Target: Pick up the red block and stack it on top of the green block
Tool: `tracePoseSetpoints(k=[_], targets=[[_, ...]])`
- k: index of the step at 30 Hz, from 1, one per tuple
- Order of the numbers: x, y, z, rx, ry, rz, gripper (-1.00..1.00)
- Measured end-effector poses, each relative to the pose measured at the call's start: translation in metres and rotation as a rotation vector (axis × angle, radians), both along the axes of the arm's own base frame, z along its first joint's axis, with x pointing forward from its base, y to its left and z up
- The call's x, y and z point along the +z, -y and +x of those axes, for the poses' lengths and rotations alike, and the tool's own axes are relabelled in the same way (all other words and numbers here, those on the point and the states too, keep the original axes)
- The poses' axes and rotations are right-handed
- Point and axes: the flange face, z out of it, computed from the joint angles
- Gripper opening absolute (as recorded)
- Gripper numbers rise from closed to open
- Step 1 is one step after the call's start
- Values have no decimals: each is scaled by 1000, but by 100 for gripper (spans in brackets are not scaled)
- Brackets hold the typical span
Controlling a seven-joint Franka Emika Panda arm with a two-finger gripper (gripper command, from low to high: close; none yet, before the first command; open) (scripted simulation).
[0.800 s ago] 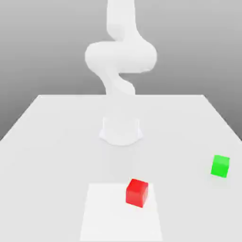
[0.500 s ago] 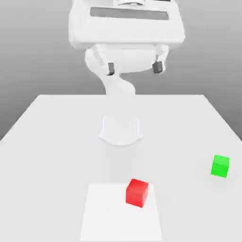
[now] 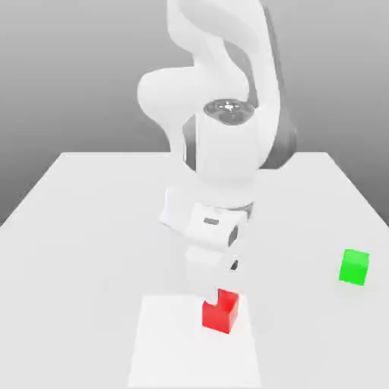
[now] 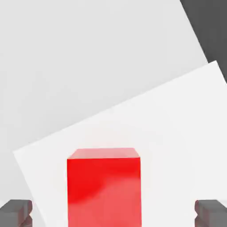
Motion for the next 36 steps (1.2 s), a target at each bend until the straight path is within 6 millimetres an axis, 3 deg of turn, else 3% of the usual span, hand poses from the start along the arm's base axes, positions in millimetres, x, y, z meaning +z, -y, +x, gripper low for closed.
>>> tracePoseSetpoints(k=[7,8,15,27,28,30,32,36], targets=[[-43,1,-2,0,-4,-1,0],[-49,1,-3,-1,-6,-1,-100],[-50,1,-4,-1,-8,-1,-100],[13,0,-3,7,-9,0,-100],[16,-14,-4,58,-10,0,-100],[21,-83,-17,277,-11,0,-100],[27,-134,-34,453,-11,0,-100],[39,-224,-86,792,-11,-2,-100]])
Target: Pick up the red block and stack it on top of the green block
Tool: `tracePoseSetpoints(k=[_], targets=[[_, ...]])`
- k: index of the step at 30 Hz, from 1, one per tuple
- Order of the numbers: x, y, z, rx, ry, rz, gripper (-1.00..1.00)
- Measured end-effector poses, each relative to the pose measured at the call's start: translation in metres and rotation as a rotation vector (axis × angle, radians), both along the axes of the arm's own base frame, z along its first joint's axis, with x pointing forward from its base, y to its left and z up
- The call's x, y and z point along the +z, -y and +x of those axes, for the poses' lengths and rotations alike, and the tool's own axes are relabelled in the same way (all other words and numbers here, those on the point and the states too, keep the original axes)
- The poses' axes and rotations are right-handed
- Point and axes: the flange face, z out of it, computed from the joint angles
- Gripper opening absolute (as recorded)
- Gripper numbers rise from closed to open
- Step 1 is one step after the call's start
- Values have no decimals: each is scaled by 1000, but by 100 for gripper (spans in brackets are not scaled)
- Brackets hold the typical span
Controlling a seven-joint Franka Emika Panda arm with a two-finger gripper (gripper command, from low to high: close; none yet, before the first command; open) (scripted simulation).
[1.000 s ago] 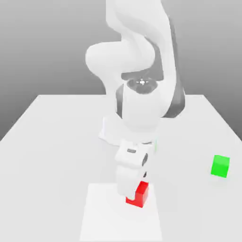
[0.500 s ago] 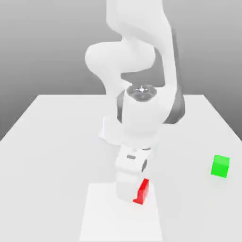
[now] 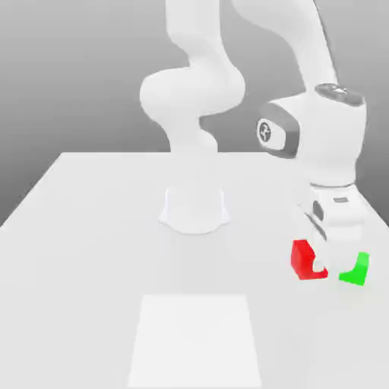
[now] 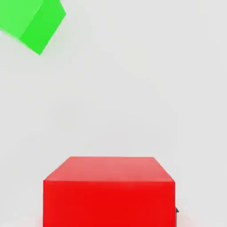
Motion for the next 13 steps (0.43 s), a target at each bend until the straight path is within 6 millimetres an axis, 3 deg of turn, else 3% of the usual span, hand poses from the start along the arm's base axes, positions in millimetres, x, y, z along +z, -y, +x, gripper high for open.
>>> tracePoseSetpoints(k=[3,6,9,10,13], targets=[[9,-57,-54,253,2,-1,-100],[-11,-68,-64,304,1,0,-100],[-42,-66,-60,297,1,0,-100],[-50,-65,-61,296,2,-1,100],[-50,-65,-61,296,2,-1,100]])
